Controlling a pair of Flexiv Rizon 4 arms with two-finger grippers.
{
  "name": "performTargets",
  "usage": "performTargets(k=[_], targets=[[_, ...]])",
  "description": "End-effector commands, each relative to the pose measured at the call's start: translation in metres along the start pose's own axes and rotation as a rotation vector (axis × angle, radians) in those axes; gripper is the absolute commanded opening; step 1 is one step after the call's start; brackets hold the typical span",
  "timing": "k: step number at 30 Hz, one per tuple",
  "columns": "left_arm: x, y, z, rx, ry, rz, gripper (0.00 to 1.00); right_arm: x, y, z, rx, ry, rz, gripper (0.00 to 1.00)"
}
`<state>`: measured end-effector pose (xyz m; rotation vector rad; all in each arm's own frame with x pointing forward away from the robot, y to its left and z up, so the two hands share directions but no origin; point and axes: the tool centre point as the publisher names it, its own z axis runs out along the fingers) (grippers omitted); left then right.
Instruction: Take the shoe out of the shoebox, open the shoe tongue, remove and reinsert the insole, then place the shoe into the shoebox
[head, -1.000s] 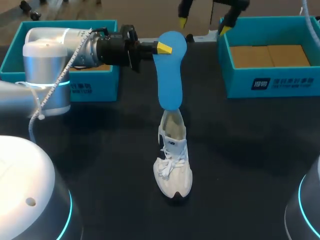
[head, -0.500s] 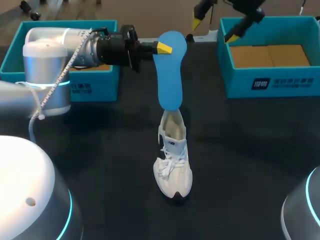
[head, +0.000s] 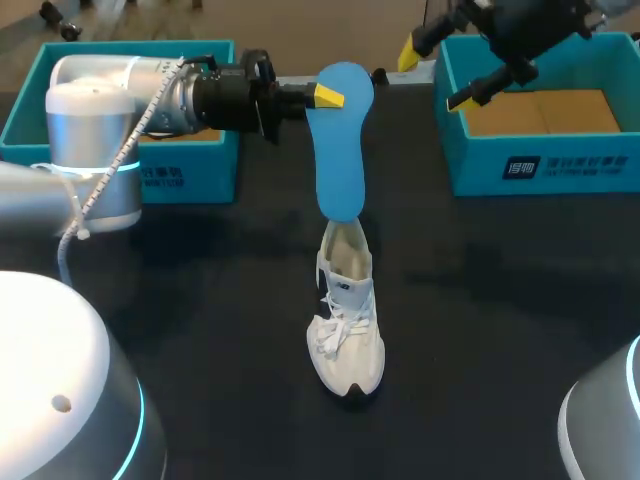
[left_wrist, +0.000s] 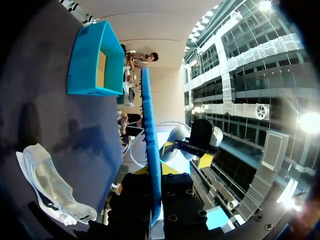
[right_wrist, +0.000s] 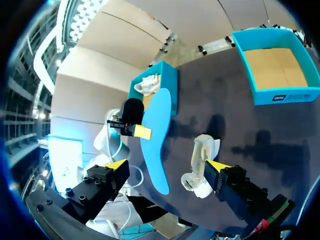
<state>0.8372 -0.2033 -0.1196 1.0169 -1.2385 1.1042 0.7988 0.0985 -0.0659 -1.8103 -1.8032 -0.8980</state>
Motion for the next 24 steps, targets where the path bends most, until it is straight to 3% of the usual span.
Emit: performTargets(k=[1, 13, 24], targets=[[0.001, 0.001, 0.0, 0.002, -0.003, -0.001, 0.0, -0.012, -0.005, 0.001, -0.005, 0.386, 0.001, 1.0], [0.001, 0.001, 0.0, 0.002, -0.003, -0.001, 0.0, -0.031, -0.009, 0.01, -0.017, 0.558, 0.006, 1.0], [0.001, 0.001, 0.0, 0.002, -0.003, -0.001, 0.0, -0.039, -0.011, 0.02, -0.006, 0.586, 0.016, 1.0]])
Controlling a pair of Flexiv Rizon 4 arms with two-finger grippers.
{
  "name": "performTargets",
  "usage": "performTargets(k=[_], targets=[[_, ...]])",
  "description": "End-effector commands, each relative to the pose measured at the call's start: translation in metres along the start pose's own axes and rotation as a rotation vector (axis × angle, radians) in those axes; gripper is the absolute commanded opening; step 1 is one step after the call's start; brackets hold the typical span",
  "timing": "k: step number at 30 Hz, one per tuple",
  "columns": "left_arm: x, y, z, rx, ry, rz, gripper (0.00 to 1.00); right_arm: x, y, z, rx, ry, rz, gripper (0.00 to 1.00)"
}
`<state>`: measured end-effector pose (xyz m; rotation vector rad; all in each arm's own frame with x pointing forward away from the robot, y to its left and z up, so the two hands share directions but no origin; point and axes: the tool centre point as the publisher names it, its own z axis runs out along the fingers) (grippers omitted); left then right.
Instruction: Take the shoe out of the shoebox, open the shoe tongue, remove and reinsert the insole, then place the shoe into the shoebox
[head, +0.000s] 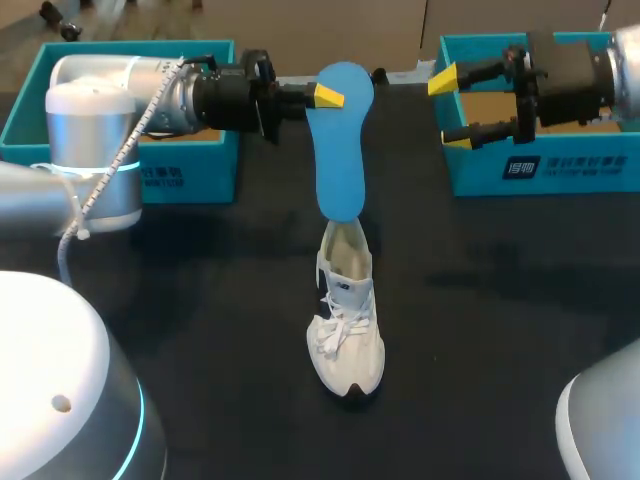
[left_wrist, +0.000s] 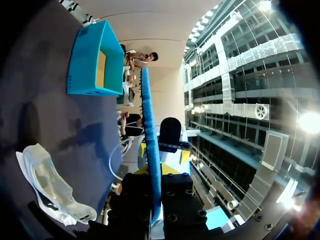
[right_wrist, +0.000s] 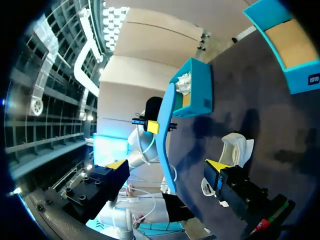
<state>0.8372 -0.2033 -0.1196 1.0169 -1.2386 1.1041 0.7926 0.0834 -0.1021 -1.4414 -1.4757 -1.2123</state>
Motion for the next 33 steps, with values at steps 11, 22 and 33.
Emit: performTargets(k=[11, 22, 33], targets=[[0.0009, 0.0008, -0.0002, 0.002, -0.003, -0.001, 0.0, -0.0155, -0.0014, 0.0077, 0.007, 0.113, 0.025, 1.0], [0.0009, 0.0008, -0.0002, 0.002, -0.003, -0.001, 0.0, -0.0159, -0.0008, 0.0082, 0.012, 0.118, 0.026, 1.0], [-0.0059, -0.0045, -0.0061, 0.01, -0.07, 0.521, 0.0, -0.0159, -0.0008, 0.0082, 0.012, 0.118, 0.026, 1.0]])
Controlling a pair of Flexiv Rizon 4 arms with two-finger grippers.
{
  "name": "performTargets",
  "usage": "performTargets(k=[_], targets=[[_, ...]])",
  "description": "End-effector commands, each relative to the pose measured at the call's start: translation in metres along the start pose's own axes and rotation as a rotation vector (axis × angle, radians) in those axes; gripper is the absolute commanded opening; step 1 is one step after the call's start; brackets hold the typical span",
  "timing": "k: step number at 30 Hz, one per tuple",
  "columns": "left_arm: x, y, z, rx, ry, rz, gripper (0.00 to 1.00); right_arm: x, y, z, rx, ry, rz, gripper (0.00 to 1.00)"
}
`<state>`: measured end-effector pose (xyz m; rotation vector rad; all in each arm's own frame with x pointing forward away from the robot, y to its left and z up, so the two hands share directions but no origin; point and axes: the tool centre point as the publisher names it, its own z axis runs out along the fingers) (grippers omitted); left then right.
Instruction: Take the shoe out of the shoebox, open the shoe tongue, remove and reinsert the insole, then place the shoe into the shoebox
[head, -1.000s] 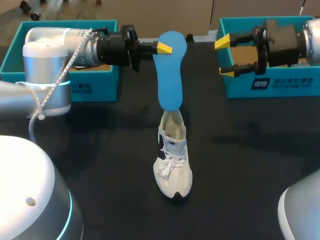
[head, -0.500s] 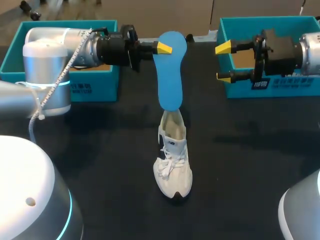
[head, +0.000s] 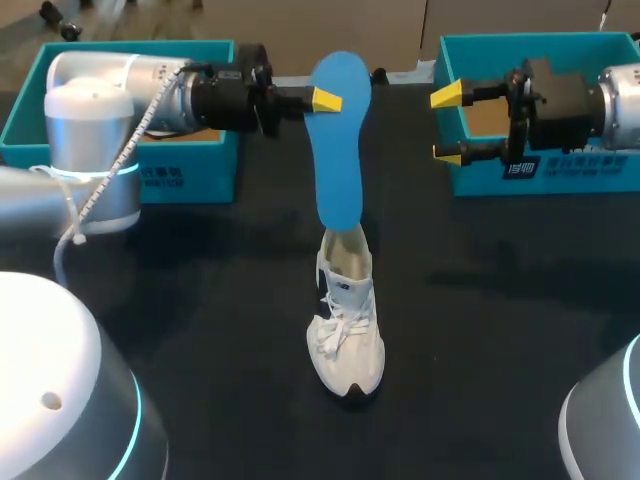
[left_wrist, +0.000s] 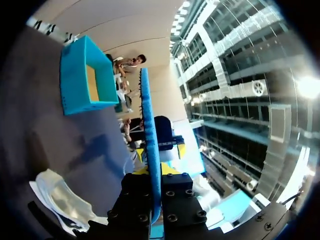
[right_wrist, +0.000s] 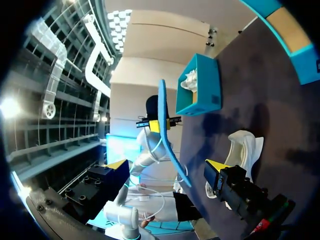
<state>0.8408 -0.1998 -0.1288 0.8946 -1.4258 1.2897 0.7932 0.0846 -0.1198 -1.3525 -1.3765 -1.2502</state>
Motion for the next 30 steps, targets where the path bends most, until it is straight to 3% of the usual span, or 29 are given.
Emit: performTargets(k=[1, 7, 9, 15, 22, 30], targets=[[0.003, -0.003, -0.002, 0.006, -0.047, 0.316, 0.0, 0.0, 0.001, 0.002, 0.0, -0.002, 0.0, 1.0], [0.01, -0.002, -0.003, 0.024, -0.134, 0.747, 0.0, 0.0, 0.001, 0.002, 0.0, -0.002, 0.0, 1.0], [0.015, 0.0, -0.004, 0.066, -0.138, 0.879, 0.0, 0.0, 0.001, 0.002, 0.0, -0.002, 0.0, 1.0], [0.02, 0.004, -0.007, 0.09, -0.105, 1.141, 0.0, 0.0, 0.001, 0.002, 0.0, -0.002, 0.0, 1.0], [0.028, 0.001, -0.006, 0.097, -0.068, 1.333, 0.0, 0.0, 0.001, 0.002, 0.0, -0.002, 0.0, 1.0], [0.029, -0.001, -0.005, 0.07, -0.07, 1.338, 0.0, 0.0, 0.001, 0.002, 0.0, -0.002, 0.0, 1.0]])
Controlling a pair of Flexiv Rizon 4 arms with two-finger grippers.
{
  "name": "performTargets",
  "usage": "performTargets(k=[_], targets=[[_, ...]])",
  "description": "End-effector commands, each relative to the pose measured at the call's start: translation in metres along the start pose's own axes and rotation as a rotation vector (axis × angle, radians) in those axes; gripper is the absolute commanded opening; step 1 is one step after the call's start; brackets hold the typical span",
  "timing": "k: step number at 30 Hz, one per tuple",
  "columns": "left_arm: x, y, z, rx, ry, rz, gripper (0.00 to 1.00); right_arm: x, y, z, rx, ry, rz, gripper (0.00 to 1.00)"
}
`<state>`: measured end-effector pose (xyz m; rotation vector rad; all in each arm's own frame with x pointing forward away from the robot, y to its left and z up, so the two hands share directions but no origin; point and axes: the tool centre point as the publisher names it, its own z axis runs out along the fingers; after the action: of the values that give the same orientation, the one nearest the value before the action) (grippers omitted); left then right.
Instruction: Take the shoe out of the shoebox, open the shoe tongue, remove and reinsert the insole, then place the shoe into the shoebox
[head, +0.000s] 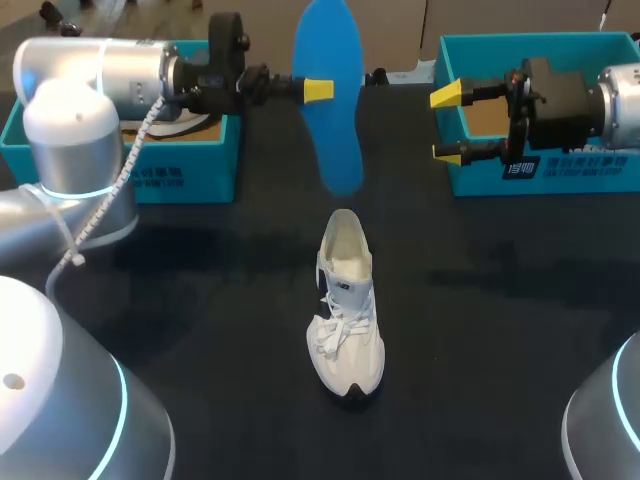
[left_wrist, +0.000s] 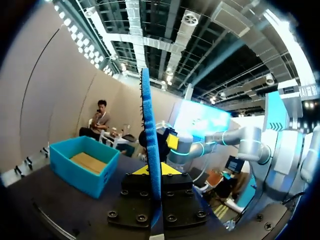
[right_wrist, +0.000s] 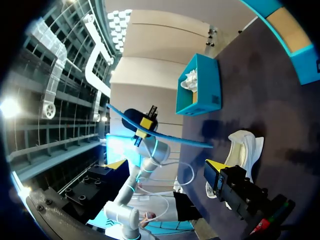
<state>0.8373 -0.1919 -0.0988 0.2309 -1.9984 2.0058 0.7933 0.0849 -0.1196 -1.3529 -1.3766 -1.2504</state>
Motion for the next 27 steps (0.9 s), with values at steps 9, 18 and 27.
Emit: performTargets(k=[9, 18, 27], targets=[[0.001, 0.002, 0.0, 0.035, 0.002, 0.357, 0.0, 0.0, 0.001, 0.002, 0.001, -0.002, 0.0, 1.0], [0.0, 0.004, 0.0, -0.035, -0.011, 0.953, 0.0, 0.0, 0.001, 0.002, 0.001, -0.002, 0.0, 1.0], [-0.006, 0.019, 0.001, -0.084, -0.062, 1.593, 0.0, 0.0, 0.001, 0.002, 0.001, -0.002, 0.0, 1.0]])
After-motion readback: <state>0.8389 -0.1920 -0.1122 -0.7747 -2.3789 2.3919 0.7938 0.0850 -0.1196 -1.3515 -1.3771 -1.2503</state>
